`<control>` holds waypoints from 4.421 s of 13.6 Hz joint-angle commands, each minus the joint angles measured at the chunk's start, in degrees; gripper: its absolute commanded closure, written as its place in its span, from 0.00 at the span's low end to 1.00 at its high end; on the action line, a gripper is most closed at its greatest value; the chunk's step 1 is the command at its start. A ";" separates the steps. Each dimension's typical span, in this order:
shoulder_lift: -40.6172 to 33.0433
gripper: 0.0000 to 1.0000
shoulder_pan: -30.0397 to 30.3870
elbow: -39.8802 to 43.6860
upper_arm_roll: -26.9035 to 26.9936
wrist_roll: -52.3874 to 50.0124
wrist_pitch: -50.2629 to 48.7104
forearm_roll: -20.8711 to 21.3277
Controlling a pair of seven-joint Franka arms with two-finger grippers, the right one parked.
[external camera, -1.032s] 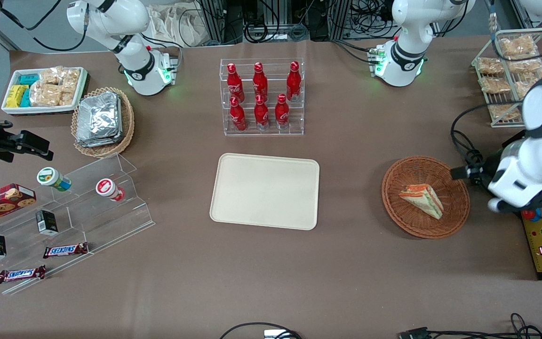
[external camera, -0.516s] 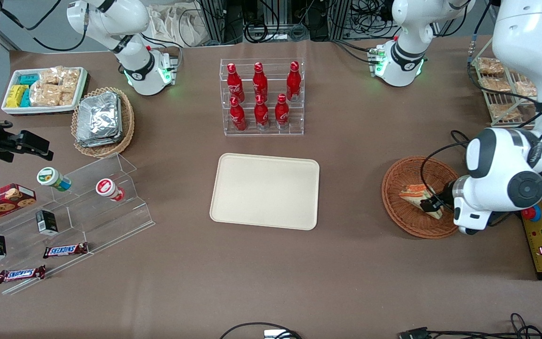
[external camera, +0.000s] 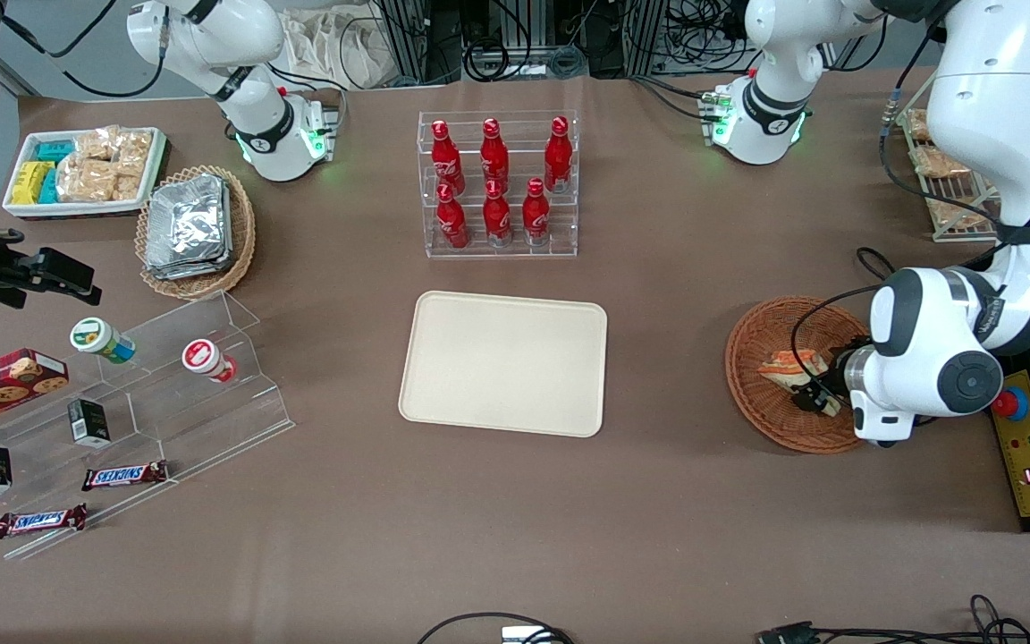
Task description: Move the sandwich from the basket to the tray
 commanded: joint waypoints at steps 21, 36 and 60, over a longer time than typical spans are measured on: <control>1.60 1.00 -12.21 22.00 -1.78 8.61 -19.04 0.32; 14.77 1.00 -30.87 22.28 -4.15 19.86 0.55 -0.12; -12.68 0.00 -25.87 0.97 -3.72 19.07 2.83 0.94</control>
